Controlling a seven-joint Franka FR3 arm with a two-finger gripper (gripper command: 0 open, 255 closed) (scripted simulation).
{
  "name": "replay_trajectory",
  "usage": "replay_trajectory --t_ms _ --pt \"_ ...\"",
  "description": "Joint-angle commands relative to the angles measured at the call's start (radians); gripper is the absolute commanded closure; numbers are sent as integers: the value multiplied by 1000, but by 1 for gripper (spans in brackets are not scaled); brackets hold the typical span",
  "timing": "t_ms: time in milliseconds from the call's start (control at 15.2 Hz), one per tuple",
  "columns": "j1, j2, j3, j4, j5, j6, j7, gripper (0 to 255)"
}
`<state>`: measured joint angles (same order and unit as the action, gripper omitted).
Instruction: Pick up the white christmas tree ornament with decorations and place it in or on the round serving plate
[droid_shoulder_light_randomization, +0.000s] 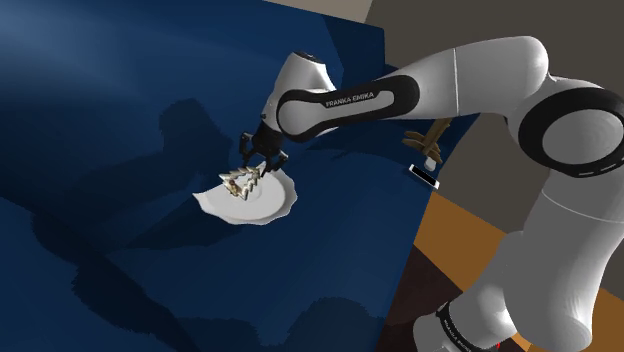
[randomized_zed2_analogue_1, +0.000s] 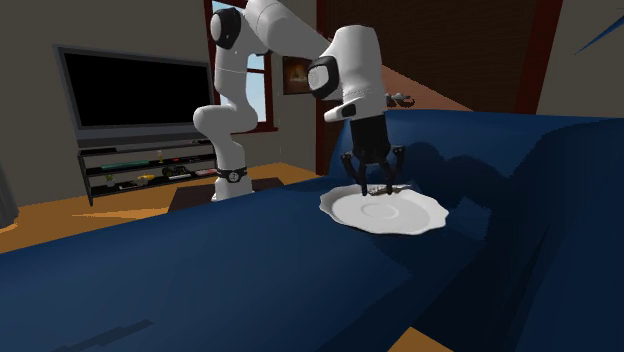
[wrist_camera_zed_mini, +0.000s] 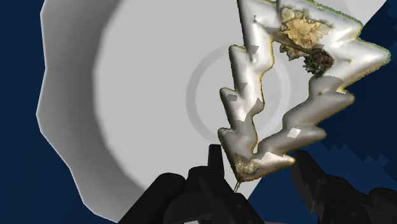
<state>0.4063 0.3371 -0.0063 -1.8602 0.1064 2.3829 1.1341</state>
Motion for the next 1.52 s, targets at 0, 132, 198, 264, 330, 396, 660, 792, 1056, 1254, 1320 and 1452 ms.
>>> replay_trajectory --t_ms 0,132,198,264,330,396,660,792,1056,1254,1320,1452 --pt "-1 11 1 -10 2 22 -3 255" --pt "-1 23 2 -17 4 40 -5 255" --pt "-1 23 2 -17 4 40 -5 255" --pt "-1 23 2 -17 4 40 -5 255" --pt "-1 23 2 -17 4 40 -5 255" --pt "-1 23 2 -17 4 40 -5 255" --pt "-1 23 2 -17 4 40 -5 0" --pt "-1 23 2 -17 4 40 -5 0" --pt "-2 -1 0 -17 2 16 -4 0" --pt "-4 -64 -3 -11 -3 -53 -1 0" --pt "-4 -64 -3 -11 -3 -53 -1 0" --pt "-4 -64 -3 -11 -3 -53 -1 0"
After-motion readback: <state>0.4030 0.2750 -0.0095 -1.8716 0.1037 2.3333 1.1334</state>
